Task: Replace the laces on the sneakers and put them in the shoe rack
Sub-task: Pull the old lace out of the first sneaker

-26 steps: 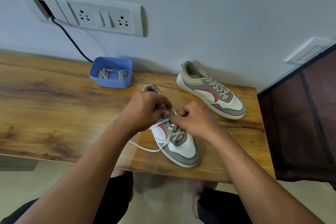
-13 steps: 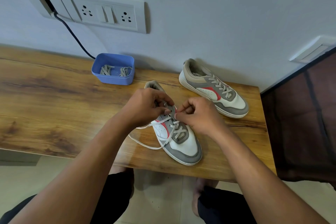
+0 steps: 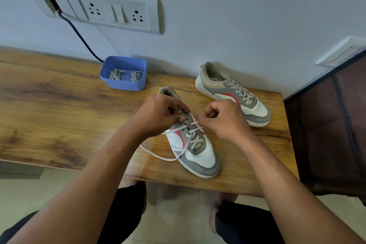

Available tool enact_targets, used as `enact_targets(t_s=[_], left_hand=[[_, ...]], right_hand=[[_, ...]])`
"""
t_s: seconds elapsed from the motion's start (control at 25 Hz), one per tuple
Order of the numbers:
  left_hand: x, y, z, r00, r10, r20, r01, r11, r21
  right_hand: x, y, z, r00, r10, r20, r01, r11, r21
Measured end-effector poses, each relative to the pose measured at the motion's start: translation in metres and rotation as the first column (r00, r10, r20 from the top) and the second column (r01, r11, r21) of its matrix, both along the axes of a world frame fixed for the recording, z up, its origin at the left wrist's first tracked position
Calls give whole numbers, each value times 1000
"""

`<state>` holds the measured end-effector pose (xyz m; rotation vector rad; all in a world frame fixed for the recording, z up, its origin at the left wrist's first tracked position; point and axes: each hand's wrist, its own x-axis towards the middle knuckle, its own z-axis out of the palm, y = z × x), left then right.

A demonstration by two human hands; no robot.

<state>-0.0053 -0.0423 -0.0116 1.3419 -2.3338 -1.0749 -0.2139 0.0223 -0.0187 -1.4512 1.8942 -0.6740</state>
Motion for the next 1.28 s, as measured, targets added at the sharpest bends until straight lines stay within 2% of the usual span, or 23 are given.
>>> enact_targets(t_s=[0.12,0.2,0.36,0.48,0.56,0.72,0.84,0.92,1.04,1.12,1.28], left_hand=[[0,0,0,1000,9,0,-9,1000,-1],[-1,1,0,1000,13,-5,-13,1000,2],[-1,1,0,1000,3,11,-3,1000,-1],[-1,1,0,1000,9,10,-9,1000,4],[-1,2,-1,1000,16,5,-16,1000,6],[-1,2,1,1000,7,14,-7,1000,4],[-2,2,1,1000,12,15,-12,1000,1],[-2,3,1,1000,14,4,-14,1000,0],[-1,4,1,1000,5,3,-5,1000,-5],[-1,4,1,1000,6,3,-6,1000,-3],[-2,4,1,1000,5,-5,-5,1000,-6]], right_hand=[[1,1,0,998,21,55,-23,999,48],[7,4,1,998,56,36,-57,998,35],[-9,-1,2,998,-60,-11,59,997,-57],[-3,2,0,999,36,39,-37,999,37],[6,4,-1,995,94,13,-95,994,46],[-14,-2,4,999,-29,-34,28,999,-26],[-6,2,4,998,34,53,-38,997,62],[6,5,2,995,84,55,-87,995,57],[-3,1,2,1000,-5,-11,4,999,-36],[-10,0,3,999,-32,-2,31,999,-39],[5,6,2,995,93,38,-94,995,28]])
